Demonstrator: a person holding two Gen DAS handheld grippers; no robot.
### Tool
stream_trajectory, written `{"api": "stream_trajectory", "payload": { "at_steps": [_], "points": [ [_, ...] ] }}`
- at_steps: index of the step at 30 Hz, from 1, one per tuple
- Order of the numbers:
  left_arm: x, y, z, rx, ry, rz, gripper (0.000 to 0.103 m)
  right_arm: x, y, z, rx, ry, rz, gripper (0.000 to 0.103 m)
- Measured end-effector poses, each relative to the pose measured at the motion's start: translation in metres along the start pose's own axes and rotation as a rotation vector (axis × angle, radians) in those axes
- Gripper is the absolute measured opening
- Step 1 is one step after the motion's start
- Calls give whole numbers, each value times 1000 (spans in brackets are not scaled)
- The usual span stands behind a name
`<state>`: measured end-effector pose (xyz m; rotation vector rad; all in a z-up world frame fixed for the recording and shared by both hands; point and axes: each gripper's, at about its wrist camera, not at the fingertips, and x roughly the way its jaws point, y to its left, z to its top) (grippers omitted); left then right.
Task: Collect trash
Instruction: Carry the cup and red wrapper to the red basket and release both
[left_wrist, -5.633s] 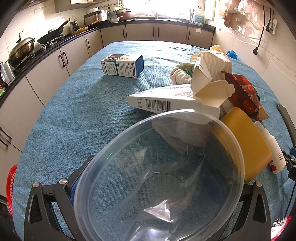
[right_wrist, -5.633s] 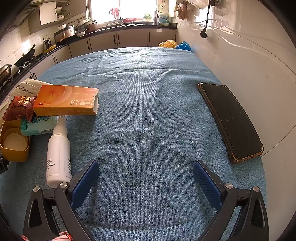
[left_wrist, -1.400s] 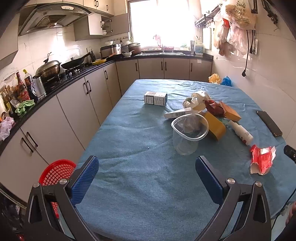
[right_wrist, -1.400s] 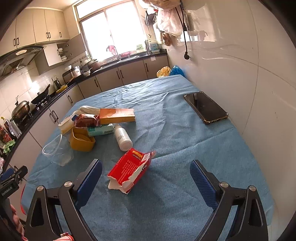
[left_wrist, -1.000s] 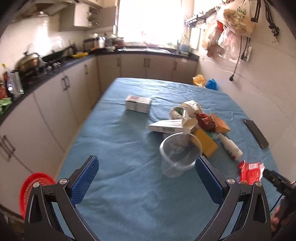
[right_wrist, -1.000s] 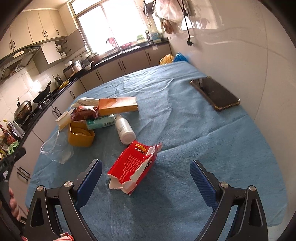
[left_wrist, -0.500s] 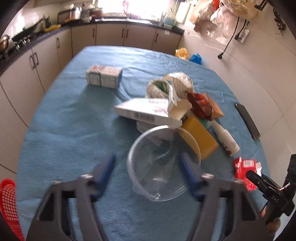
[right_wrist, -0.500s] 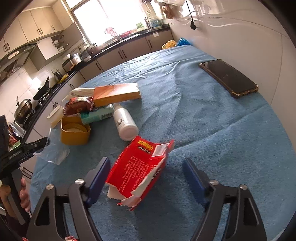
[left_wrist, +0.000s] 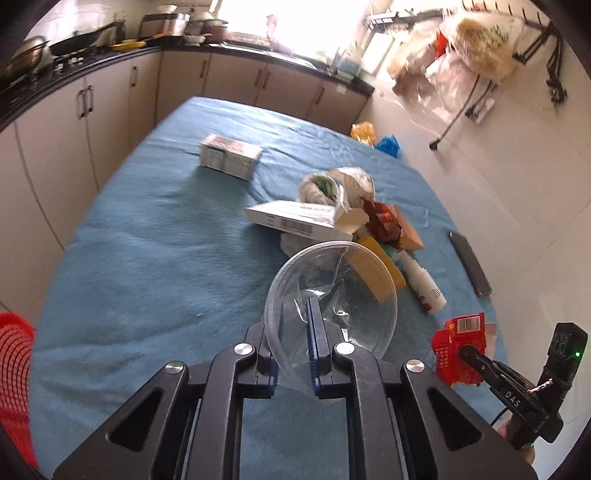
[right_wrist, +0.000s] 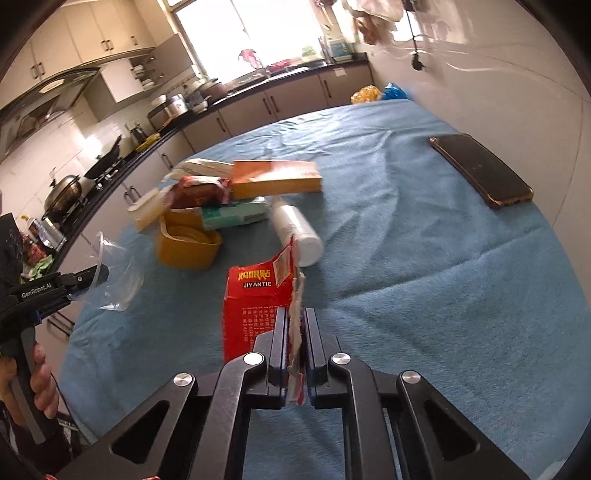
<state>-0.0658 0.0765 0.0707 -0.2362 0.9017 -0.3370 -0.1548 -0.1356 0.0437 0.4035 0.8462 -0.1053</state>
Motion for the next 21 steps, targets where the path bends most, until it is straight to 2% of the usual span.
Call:
{"api": "stream_trajectory", "payload": {
  "at_steps": [4, 7, 10, 15, 18, 21],
  "points": [
    [-36, 21, -8, -49, -64, 13, 12, -6, 18, 2, -44, -9, 33, 8],
    [-66, 47, -16, -98, -116, 54, 12, -9, 39, 4, -91, -12, 76, 8],
    [-94, 79, -26, -147, -169, 156, 12, -5, 68, 6, -148, 7, 145, 8],
    [-131, 148, -49, -258, -224, 373, 12, 21, 142, 3, -260, 86, 285, 8],
    [-140, 186, -63, -332, -220, 445, 12, 39, 194, -5, -332, 132, 371, 8],
    [-144, 222, -76, -401, -206, 482, 12, 53, 244, -13, -406, 156, 424, 8]
  ]
}}
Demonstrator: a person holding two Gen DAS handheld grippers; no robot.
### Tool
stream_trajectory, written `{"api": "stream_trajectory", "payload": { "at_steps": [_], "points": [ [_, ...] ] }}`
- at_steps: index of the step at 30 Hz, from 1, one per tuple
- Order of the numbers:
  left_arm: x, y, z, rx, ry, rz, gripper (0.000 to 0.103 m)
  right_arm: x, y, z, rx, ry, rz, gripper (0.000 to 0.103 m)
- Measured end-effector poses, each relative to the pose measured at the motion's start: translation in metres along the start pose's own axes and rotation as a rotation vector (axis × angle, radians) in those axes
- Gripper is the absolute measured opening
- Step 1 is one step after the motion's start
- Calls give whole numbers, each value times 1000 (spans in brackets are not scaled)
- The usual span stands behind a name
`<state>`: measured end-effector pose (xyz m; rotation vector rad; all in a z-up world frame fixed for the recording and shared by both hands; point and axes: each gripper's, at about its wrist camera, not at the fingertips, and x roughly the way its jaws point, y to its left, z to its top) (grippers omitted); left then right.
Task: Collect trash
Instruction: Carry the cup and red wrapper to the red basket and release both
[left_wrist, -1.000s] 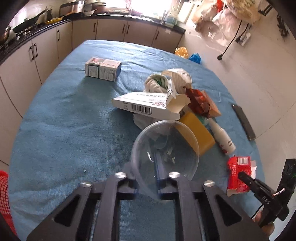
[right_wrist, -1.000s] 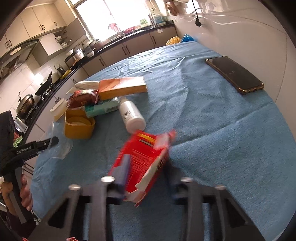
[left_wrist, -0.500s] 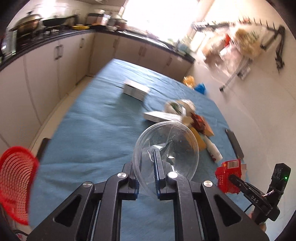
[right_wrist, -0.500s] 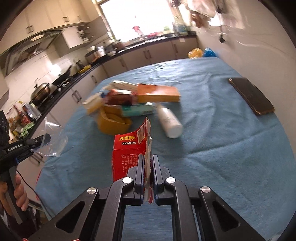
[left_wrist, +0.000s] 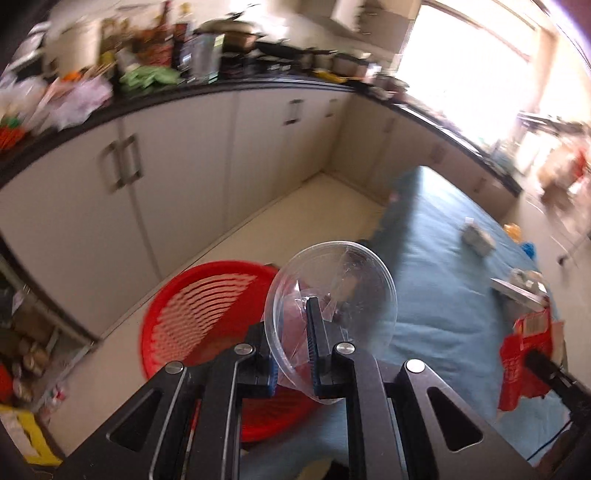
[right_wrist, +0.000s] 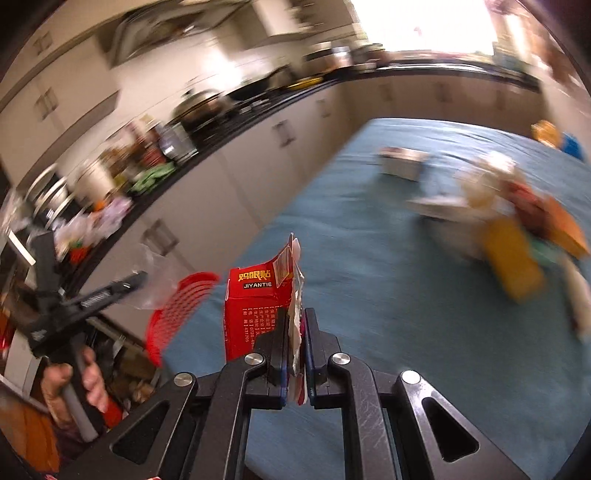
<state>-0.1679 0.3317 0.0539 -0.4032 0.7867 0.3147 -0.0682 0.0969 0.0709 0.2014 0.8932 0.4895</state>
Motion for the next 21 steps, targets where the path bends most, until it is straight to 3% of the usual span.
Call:
{"api": "stream_trajectory", "payload": {
  "at_steps": [10, 12, 14, 16, 18, 21],
  "points": [
    [26, 53, -6, -75, 63, 39, 13, 121, 103, 31, -165, 114, 105, 8],
    [23, 57, -7, -77, 59, 42, 21, 136, 112, 28, -172, 132, 118, 11],
    [20, 61, -6, -81, 44, 52, 47, 149, 118, 26, -166, 148, 132, 11],
    [14, 63, -6, -86, 17, 65, 55, 153, 118, 23, -155, 162, 145, 15],
    [10, 63, -5, -88, 2, 73, 58, 156, 119, 21, -147, 168, 150, 33],
    [5, 61, -4, -89, -11, 73, 61, 152, 115, 20, -134, 157, 147, 45]
  ]
}}
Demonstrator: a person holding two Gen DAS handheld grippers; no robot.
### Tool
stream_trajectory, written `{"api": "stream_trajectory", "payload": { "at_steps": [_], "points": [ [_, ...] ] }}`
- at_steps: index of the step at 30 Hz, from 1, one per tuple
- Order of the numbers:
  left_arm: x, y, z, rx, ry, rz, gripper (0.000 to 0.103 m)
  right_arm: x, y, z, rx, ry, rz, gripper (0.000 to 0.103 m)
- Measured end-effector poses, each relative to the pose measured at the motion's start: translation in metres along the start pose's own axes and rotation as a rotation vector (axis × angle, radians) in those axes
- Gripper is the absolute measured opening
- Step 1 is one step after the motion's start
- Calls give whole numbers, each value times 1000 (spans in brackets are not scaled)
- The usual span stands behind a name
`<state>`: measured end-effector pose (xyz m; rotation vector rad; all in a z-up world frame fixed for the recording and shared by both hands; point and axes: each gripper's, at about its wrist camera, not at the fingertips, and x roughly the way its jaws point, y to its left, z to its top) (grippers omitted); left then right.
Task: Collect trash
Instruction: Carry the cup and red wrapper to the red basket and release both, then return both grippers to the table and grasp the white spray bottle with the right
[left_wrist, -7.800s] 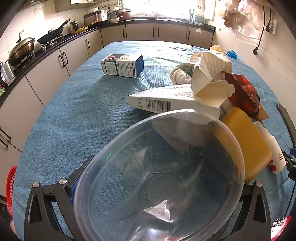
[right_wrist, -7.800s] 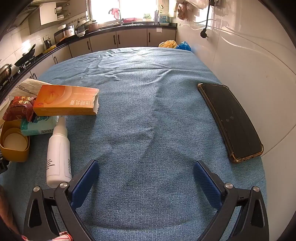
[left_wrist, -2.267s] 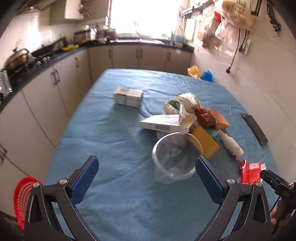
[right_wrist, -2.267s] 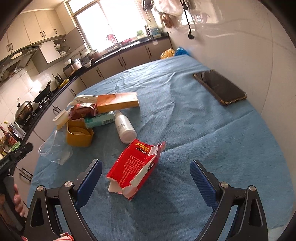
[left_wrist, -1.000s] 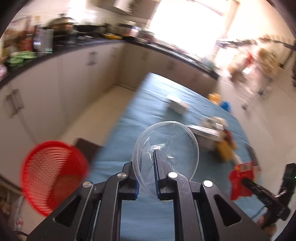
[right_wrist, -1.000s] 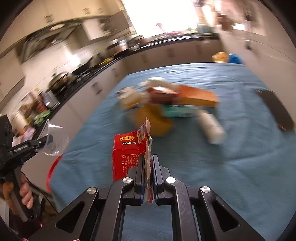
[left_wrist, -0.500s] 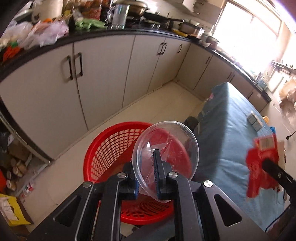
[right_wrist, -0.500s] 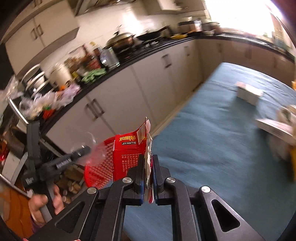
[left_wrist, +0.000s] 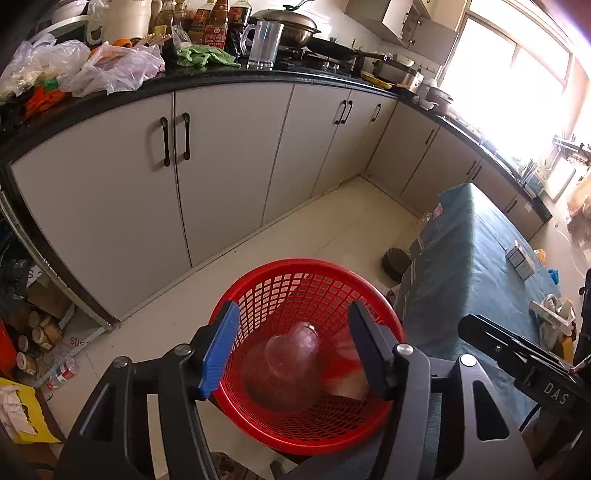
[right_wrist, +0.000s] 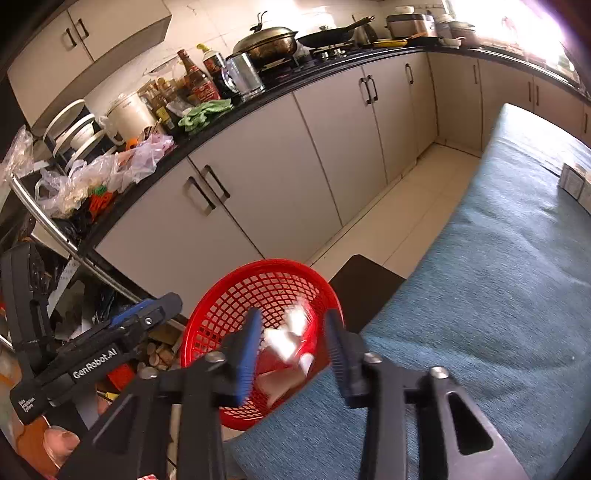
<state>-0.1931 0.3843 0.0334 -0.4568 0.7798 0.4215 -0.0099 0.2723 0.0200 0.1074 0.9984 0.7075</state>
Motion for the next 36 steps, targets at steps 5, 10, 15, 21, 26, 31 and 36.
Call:
{"api": "stream_trajectory", "payload": {
  "at_steps": [5, 10, 15, 21, 26, 31, 36],
  "points": [
    [-10, -13, -1, 22, -22, 5, 64, -24, -18, -4, 46, -37, -15, 51],
    [-21, -38, -2, 71, -44, -17, 70, -59, -43, -18, 86, -77, -71, 55],
    [-24, -81, -10, 145, -29, -74, 71, -100, -77, -43, 149, -119, -126, 58],
    [-30, -148, -27, 258, 0, -176, 71, -155, -122, -78, 224, -175, -192, 59],
    [-34, -208, -40, 368, 23, -277, 71, -204, -163, -107, 285, -224, -271, 64],
    [-37, -269, -46, 459, 28, -349, 71, -258, -214, -133, 375, -286, -377, 69],
    [-31, -328, -43, 545, 26, -413, 71, -296, -262, -147, 470, -309, -475, 71]
  ]
}}
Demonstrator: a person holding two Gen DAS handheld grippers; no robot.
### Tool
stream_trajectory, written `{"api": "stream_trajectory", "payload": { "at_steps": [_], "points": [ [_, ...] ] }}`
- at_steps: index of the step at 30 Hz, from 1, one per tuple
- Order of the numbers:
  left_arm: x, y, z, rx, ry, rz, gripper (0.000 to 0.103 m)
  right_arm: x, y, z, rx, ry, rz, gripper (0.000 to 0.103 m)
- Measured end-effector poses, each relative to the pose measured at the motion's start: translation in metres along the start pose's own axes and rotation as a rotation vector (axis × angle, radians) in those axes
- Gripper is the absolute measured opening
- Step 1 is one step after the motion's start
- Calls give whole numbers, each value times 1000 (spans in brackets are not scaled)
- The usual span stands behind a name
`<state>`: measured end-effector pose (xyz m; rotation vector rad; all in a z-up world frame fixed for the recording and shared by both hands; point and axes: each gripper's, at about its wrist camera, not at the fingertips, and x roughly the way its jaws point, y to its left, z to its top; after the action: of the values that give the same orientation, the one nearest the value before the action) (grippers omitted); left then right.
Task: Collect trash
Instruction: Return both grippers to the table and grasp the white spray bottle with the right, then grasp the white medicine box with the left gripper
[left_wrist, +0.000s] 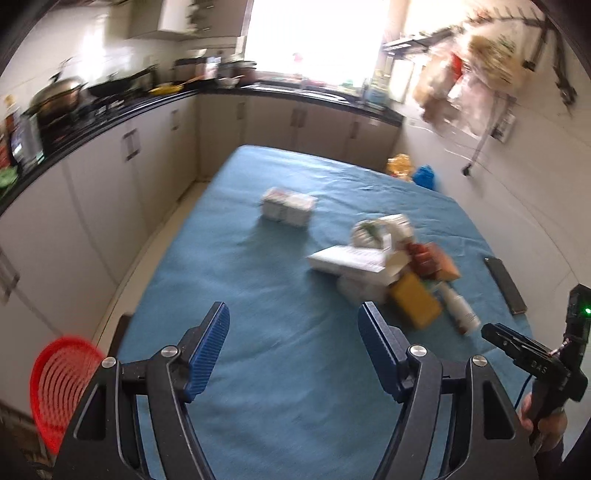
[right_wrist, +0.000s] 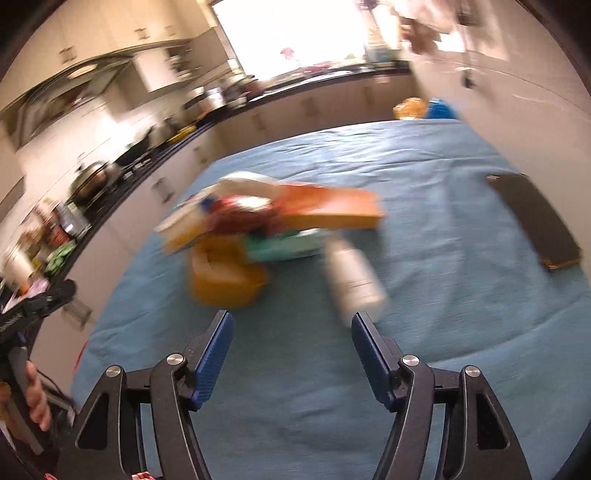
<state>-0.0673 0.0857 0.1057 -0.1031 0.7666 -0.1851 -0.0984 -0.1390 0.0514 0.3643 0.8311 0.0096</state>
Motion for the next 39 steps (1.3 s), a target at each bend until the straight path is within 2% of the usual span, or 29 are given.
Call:
{"api": "stream_trajectory", "payload": {
  "at_steps": [3, 8, 18, 21, 23, 25, 28, 29, 34, 39],
  "points": [
    [19, -22, 16, 55, 0, -24, 71, 4, -25, 12, 37, 5, -27, 72],
    [56, -42, 40, 62, 59, -100, 71, 21, -47, 26, 64, 33, -36, 72],
    [114, -61, 55, 110, 179, -174, 69, 59, -37, 34, 11, 88, -44, 72],
    [122, -63, 52, 104, 211, -190, 46, 65, -30, 34, -20, 94, -65, 72],
    [126, -63, 49, 93, 235, -201, 15, 68, -28, 33, -35, 99, -78, 72],
    [125, -63, 47, 80, 233, -201, 14, 70, -27, 32, -50, 105, -93, 68],
    [116, -59, 45, 58, 215, -202, 9, 72, -26, 31, -74, 104, -127, 47],
    [113, -58, 45, 50, 210, -203, 8, 72, -26, 31, -76, 105, -123, 34],
    [79, -51, 39, 32, 162, -207, 6, 66, -26, 27, -55, 107, -112, 33],
    [33, -41, 30, 24, 80, -202, 6, 50, -25, 19, -27, 93, -82, 33]
  ]
}}
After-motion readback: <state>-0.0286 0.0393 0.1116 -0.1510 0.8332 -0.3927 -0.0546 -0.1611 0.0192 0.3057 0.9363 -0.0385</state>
